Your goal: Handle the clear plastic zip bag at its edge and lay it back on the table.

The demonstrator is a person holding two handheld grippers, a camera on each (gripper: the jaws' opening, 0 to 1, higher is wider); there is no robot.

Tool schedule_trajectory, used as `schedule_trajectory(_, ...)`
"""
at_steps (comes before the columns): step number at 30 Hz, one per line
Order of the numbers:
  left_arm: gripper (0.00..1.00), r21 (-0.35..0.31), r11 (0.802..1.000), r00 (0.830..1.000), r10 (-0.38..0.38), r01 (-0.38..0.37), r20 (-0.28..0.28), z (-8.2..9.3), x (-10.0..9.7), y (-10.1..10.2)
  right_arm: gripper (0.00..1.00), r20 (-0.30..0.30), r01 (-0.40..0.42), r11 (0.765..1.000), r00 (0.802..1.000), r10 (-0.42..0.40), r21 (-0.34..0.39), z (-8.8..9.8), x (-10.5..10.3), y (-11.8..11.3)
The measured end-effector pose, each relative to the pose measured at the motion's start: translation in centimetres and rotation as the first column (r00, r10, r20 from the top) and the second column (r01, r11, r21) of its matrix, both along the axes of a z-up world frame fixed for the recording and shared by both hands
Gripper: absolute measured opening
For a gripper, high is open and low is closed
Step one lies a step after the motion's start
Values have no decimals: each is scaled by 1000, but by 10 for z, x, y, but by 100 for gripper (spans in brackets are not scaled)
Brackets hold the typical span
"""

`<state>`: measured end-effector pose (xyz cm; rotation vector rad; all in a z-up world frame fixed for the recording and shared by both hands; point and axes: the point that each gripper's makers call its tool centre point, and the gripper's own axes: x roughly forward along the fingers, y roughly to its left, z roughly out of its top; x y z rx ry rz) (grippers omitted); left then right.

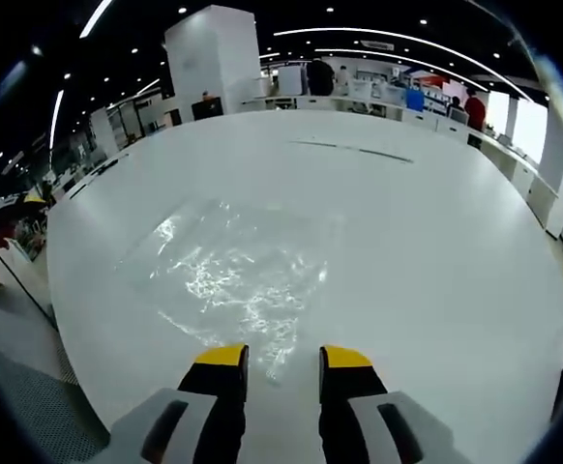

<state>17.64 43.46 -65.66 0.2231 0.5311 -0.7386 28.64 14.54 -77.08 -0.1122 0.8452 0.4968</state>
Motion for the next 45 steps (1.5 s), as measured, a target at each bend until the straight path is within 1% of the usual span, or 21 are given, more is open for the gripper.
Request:
schedule_trajectory(4, 93, -1, 1000, 1000, 2, -3, -4, -1, 0, 1, 22, -5, 0, 1000, 1000, 0, -4, -2, 0, 0)
schedule_trajectory(8, 93, -8, 1000, 1000, 3, -3, -4, -1, 0, 1, 22, -14, 0, 1000, 1000, 0, -4, -3, -1, 1)
schedule_trajectory(12, 93, -21, 1000, 1000, 4, -4, 0, 2, 0, 0, 19, -22, -16, 1000, 1000, 16, -11, -7, -1, 4)
schedule_trajectory(16, 93, -25, 1000, 1000, 6, -6, 1, 3, -1, 1, 18, -17, -7, 1000, 1000, 7, -15, -7, 3, 5)
schedule_trajectory(19, 93, -26, 1000, 1000, 10, -10, 0, 3, -1, 1, 16, -9, -15, 999, 1000, 14, -35, -8, 2, 4)
schedule_trajectory(21, 93, -26, 1000, 1000, 10, -10, 0, 2, -2, 1, 14, -9, -17, 999, 1000, 17, -36, -8, 2, 5)
schedule_trajectory(23, 92, -26, 1000, 1000, 13, -13, -3, 1, -3, 1, 12, -4, -38, 997, 999, 38, -70, -9, 3, 5)
schedule_trajectory(27, 92, -24, 1000, 1000, 13, -13, -6, 0, -5, 2, 7, 2, -60, 993, 998, 61, -101, -10, 3, 5)
schedule_trajectory(30, 91, -22, 1000, 1000, 14, -14, -6, 0, -5, 2, 4, 3, -62, 993, 998, 63, -104, -9, 4, 4)
schedule_trajectory(39, 90, -20, 1000, 1000, 14, -15, -9, 0, -6, 2, 1, 1, -47, 994, 999, 48, -102, -10, 5, 2)
schedule_trajectory(45, 90, -21, 1000, 1000, 10, -11, -6, 0, -5, 2, 0, 8, -15, 996, 1000, 16, -89, -9, 6, -1)
